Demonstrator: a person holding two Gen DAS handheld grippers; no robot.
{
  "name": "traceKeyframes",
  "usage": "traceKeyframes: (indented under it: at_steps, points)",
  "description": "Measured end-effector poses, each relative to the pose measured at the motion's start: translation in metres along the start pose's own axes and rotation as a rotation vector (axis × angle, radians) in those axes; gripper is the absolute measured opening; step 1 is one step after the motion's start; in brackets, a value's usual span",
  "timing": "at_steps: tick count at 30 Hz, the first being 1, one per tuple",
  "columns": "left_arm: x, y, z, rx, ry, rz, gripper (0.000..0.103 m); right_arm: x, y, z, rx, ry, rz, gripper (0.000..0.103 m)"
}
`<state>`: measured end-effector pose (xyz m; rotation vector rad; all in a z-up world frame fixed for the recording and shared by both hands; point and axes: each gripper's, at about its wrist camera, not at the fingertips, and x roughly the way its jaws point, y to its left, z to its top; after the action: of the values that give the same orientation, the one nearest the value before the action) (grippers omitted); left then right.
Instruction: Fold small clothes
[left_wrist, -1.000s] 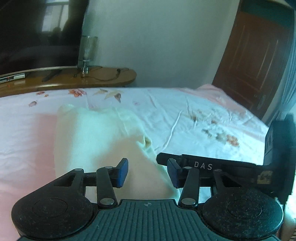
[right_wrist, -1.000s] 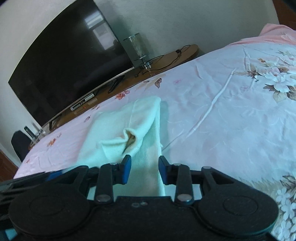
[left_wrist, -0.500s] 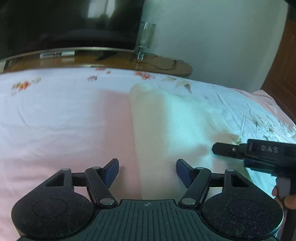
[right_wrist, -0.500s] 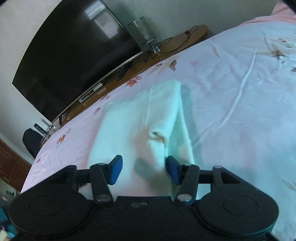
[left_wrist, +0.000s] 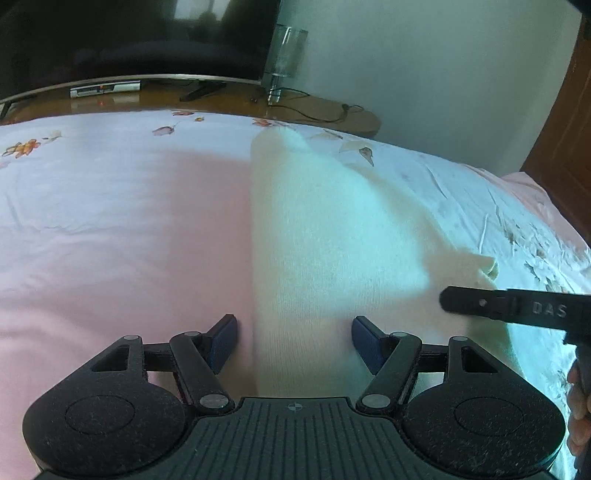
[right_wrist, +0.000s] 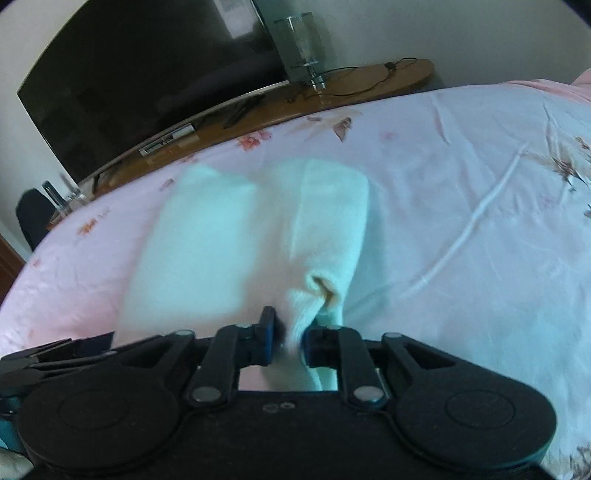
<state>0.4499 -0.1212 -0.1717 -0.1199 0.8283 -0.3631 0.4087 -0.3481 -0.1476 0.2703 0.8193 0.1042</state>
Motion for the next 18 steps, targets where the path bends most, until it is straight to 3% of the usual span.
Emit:
traceKeyframes:
  at_steps: [4, 6, 8, 16, 18]
  points:
    - [-0.012, 0.005, 0.011, -0.056, -0.007, -0.009, 0.069, -0.018, 0.003, -0.001, -0.007, -0.041, -0.037, 0.031]
    - [-0.014, 0.004, 0.017, -0.061, -0.011, -0.005, 0.069, -0.027, 0.005, 0.003, 0.016, -0.084, -0.030, 0.048]
    - [-0.015, 0.003, 0.023, -0.052, -0.019, 0.007, 0.069, -0.032, 0.008, 0.006, 0.019, -0.112, -0.029, 0.056]
    - [0.003, 0.003, 0.038, -0.046, -0.018, 0.043, 0.069, -0.017, 0.016, 0.024, -0.029, -0.141, -0.085, 0.056]
    - [0.012, 0.005, 0.039, -0.049, -0.003, 0.045, 0.074, -0.008, 0.011, 0.024, -0.014, -0.129, -0.093, 0.055]
